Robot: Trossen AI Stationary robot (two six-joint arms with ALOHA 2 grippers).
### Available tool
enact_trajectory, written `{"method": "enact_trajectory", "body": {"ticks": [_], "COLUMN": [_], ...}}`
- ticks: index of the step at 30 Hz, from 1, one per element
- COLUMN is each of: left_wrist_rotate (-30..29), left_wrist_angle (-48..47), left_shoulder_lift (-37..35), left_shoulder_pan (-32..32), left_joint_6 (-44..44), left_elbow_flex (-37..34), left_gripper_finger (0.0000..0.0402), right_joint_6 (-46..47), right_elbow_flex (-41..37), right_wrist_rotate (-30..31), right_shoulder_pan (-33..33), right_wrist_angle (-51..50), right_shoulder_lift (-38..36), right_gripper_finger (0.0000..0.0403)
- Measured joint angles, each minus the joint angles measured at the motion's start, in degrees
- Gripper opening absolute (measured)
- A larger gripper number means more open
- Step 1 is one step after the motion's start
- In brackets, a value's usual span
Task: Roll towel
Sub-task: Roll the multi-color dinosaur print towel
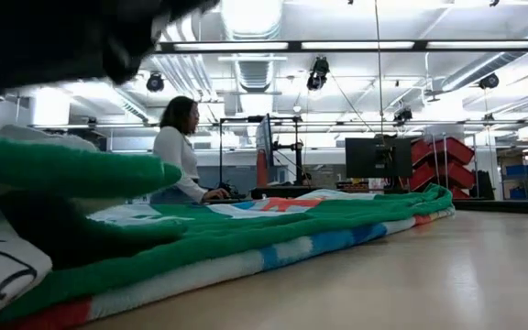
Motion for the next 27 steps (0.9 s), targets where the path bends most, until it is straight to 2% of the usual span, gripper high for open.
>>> {"method": "enact_trajectory", "body": {"ticks": [3, 6, 9, 13, 17, 22, 24, 27], "left_wrist_rotate": [-0.02, -0.24, -0.46, -2.36, -5.15, -5.39, -4.36, 1.08], "left_wrist_angle": [-0.06, -0.72, -4.18, -11.38, -13.49, -10.32, -9.13, -4.46], "left_shoulder_lift": [0.00, 0.00, 0.00, 0.00, -0.01, 1.04, 1.55, 2.01], "left_shoulder_pan": [-0.54, -1.76, -3.13, -4.45, -4.91, -6.37, -7.26, -8.87], "left_joint_6": [0.00, -1.16, -4.04, -7.29, -7.96, -7.77, -7.63, -6.66], "left_elbow_flex": [0.10, 1.10, 3.64, 8.12, 10.95, 14.84, 16.73, 18.88], "left_gripper_finger": [0.0116, 0.0116, 0.0116, 0.0116, 0.0116, 0.0116, 0.0116, 0.0116], "right_joint_6": [-6.17, -9.17, -7.54, -5.14, -5.50, -5.99, -6.68, -7.14], "right_elbow_flex": [-0.89, -0.95, -1.42, -2.61, -2.67, -2.85, -2.85, -2.87], "right_wrist_rotate": [-1.60, -10.74, -20.84, -28.07, -28.54, -28.53, -28.46, -28.44], "right_shoulder_pan": [-2.16, -5.45, -8.76, -10.96, -10.49, -10.75, -11.00, -11.41], "right_wrist_angle": [3.47, 7.59, 9.62, 11.17, 13.37, 13.13, 13.25, 13.54], "right_shoulder_lift": [0.09, -0.10, 0.53, 2.61, 5.04, 5.71, 5.58, 6.15], "right_gripper_finger": [0.0000, 0.0000, 0.0000, 0.0000, 0.0000, 0.0000, 0.0000, 0.0000]}}
